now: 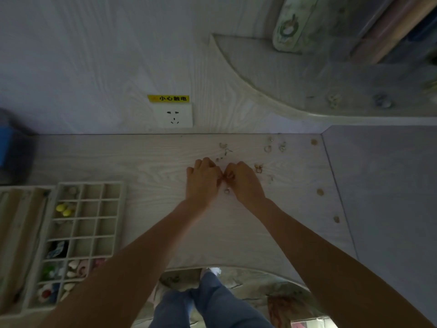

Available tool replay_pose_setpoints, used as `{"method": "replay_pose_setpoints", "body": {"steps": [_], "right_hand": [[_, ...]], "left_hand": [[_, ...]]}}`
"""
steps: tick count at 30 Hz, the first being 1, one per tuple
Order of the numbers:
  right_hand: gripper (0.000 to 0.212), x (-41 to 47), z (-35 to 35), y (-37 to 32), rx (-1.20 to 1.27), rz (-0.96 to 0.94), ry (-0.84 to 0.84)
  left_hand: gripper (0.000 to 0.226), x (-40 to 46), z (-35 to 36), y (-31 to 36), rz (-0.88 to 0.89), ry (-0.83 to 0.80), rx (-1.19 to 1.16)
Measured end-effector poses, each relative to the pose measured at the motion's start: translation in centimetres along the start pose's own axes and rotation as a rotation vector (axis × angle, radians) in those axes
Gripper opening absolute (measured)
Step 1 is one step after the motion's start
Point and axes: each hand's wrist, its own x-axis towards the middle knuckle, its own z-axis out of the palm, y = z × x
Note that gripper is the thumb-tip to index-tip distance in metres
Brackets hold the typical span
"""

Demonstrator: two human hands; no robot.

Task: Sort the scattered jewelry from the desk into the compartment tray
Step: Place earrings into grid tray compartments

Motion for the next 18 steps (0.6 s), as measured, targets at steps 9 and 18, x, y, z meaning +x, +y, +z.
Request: {"method": "replay_pose_setpoints", "body": {"steps": [9, 18], "right_hand": [[0.021, -0.7, -1.8, -0.7, 0.739, 0.111, -0.001], [0.008, -1.8, -3.0, -6.5, 0.834, -0.016, -0.059]], "left_hand": [[0.008, -0.8, -3.2, -1.0, -0.063, 0.043, -0.591], [0.009, -2.6, -7.6, -4.6, -0.259, 0.054, -0.843]]}}
